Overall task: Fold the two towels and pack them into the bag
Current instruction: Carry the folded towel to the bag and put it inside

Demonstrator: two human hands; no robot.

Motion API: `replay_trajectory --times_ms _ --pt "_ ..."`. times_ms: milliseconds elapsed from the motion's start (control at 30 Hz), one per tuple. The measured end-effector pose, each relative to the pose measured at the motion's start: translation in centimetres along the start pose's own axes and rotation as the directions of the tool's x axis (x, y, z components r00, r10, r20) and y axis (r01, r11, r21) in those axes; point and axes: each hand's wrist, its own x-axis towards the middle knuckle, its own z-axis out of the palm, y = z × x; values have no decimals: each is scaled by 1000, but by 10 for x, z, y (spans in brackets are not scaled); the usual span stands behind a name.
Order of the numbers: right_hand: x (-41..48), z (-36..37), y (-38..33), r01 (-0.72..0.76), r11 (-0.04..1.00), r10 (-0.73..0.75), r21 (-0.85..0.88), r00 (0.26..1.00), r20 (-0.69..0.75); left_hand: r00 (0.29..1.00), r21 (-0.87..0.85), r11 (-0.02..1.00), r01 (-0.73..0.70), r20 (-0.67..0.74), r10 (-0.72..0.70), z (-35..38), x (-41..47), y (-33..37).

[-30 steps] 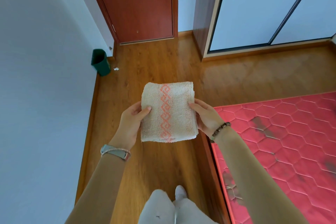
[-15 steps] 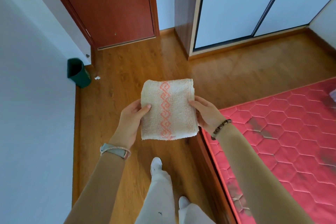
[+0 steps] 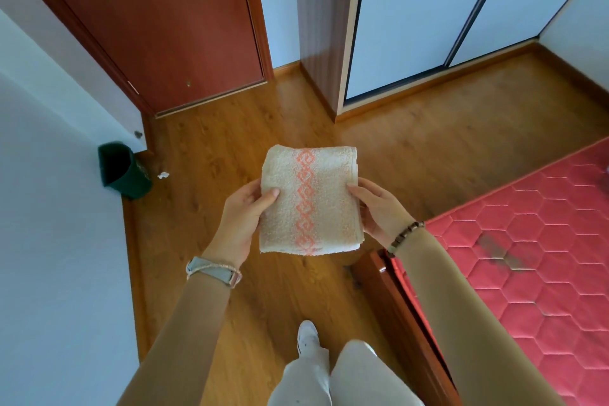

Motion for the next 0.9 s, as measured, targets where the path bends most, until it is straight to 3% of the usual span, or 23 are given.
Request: replay_trajectory --times_ms 533,900 --pt "99 28 -60 33 999 -34 -31 999 -29 999 0 1000 14 33 -14 -8 119 53" --pt "184 16 -160 50 999 -49 16 997 -54 998 62 998 -20 62 16 39 234 126"
